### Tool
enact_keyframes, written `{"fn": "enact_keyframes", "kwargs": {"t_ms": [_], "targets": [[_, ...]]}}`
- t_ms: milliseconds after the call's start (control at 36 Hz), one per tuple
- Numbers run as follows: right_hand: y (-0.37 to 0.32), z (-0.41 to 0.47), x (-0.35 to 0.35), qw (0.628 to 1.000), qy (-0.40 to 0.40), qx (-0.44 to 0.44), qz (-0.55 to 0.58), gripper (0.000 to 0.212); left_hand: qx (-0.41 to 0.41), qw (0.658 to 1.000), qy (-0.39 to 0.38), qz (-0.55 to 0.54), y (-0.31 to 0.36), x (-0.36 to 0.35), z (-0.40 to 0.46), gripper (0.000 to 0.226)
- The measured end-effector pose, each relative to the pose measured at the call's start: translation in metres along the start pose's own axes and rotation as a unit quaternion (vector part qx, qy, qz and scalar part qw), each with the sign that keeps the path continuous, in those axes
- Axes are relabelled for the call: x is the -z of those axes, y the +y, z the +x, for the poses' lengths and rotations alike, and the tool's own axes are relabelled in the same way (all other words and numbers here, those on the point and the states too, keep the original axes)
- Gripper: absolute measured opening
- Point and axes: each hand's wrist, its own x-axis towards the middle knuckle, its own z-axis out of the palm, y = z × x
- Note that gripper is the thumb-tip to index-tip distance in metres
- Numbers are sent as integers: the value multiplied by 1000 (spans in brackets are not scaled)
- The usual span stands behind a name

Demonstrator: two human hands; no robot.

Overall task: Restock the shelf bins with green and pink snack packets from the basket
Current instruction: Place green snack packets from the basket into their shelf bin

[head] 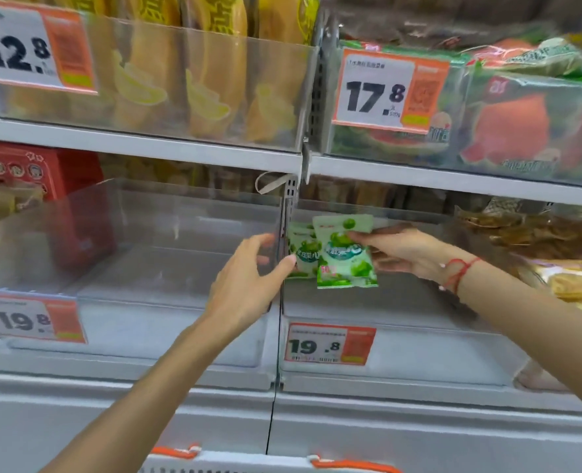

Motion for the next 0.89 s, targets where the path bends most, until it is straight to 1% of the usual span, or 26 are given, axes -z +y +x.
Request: {"fn": "enact_keyframes", "kwargs": {"t_ms": [83, 139, 250, 278, 333, 361, 417, 444, 472, 528, 556, 611, 639, 667, 722, 750, 806, 833, 889], "targets": [[5, 35, -23, 999, -26, -14, -29, 48, 14, 1000, -19, 11, -5, -2, 3, 48], [8, 56, -40, 999, -29, -14, -28, 48, 11, 1000, -26, 10, -6, -1, 4, 47], [15, 87, -66, 999, -18, 12, -35, 37, 1, 999, -26, 26, -5, 0, 2, 46], [18, 93, -69, 999, -14, 17, -47, 36, 1, 999, -29, 27, -5, 0, 2, 46], [23, 99, -74, 995, 5, 31, -98, 47, 3, 999, -35, 23, -6, 0, 3, 46], [25, 100, -75, 986, 28, 43, -158, 56, 4, 999, -37, 20, -7, 1, 3, 46], [30, 100, -78, 947, 83, 73, -301, 79, 9, 999, -40, 16, -8, 1, 2, 47], [32, 101, -79, 931, 96, 84, -342, 85, 11, 999, -39, 17, -8, 1, 2, 47], [33, 100, -80, 922, 99, 89, -363, 89, 12, 999, -39, 20, -8, 0, 1, 47], [33, 104, -83, 924, 88, 64, -367, 97, 10, 999, -41, 26, -7, 0, 0, 47], [31, 107, -85, 936, 85, 36, -340, 103, 7, 999, -43, 29, -6, 0, 0, 48], [28, 113, -88, 972, 86, -16, -217, 109, 0, 998, -46, 30, -6, 0, -1, 48], [27, 113, -89, 986, 76, -34, -147, 104, -2, 998, -49, 29, -6, 0, -1, 47], [27, 115, -90, 992, 65, -47, -95, 93, -3, 998, -51, 28, -6, 0, -1, 47], [33, 120, -90, 996, 53, -48, -60, 62, -2, 998, -52, 32, -6, 0, -1, 46], [35, 120, -88, 996, 46, -44, -61, 51, -2, 998, -51, 34, -6, 0, -1, 46], [37, 117, -84, 995, 29, -33, -89, 39, -2, 998, -49, 38, -6, 0, -1, 47], [36, 116, -81, 989, 27, -20, -141, 37, -2, 998, -47, 40, -7, 0, -1, 46], [34, 114, -77, 962, 40, 1, -270, 42, 0, 998, -45, 44, -7, 0, -2, 46]]}}
